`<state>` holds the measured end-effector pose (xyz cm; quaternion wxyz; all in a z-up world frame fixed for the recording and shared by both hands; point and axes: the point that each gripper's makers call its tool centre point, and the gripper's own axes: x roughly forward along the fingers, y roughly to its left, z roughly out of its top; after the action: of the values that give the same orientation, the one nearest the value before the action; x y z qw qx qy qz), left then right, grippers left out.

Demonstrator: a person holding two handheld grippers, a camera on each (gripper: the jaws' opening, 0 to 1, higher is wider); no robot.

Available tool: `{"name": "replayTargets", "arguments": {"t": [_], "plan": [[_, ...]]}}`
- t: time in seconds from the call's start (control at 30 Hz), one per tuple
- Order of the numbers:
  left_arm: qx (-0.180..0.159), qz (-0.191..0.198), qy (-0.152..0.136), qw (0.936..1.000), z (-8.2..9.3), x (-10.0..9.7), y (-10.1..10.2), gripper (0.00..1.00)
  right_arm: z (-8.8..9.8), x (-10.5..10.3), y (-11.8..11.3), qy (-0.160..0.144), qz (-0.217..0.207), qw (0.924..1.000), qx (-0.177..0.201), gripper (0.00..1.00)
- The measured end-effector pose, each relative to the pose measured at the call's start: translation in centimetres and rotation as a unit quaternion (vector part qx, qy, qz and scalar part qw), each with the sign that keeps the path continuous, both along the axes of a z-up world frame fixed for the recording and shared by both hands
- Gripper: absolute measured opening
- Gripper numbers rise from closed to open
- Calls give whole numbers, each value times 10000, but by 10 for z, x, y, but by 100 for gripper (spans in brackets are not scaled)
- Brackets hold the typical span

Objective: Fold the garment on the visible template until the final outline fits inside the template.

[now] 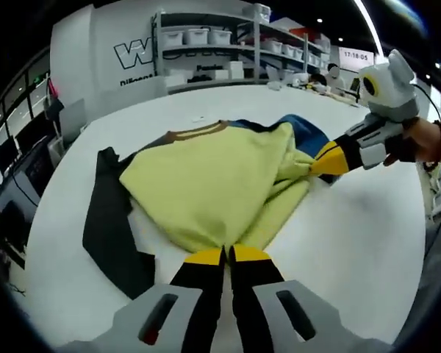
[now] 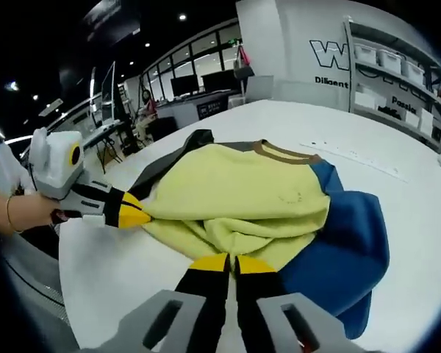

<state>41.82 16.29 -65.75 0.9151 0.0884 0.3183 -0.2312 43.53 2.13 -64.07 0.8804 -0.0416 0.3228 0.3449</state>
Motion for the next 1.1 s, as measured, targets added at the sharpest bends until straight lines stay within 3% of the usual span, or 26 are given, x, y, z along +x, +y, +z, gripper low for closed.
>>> {"name": "replayTargets", "arguments": {"t": [0.4, 0.6, 0.73, 0.9, 1.0, 1.1], "plan": [[-287, -113, -249, 9992, 43, 9, 13, 1, 41, 7, -13, -120, -372, 9985, 395, 0], [-200, -466, -371, 9980, 67, 12, 19, 1, 75, 6, -9, -129, -380, 9942, 993, 0], [11, -586, -427, 9974, 78, 18, 27, 1, 92, 2, -4, 66, -365, 9886, 1456, 0], [114, -387, -437, 9982, 80, 30, 39, 1, 98, 4, -3, 155, -406, 9867, 1566, 0], [349, -359, -412, 9979, 77, 35, 44, 1, 97, 8, -4, 205, -476, 9866, 1550, 0], [278, -214, -417, 9985, 75, 40, 41, 2, 91, 18, -6, 244, -676, 9852, 1553, 0]]}}
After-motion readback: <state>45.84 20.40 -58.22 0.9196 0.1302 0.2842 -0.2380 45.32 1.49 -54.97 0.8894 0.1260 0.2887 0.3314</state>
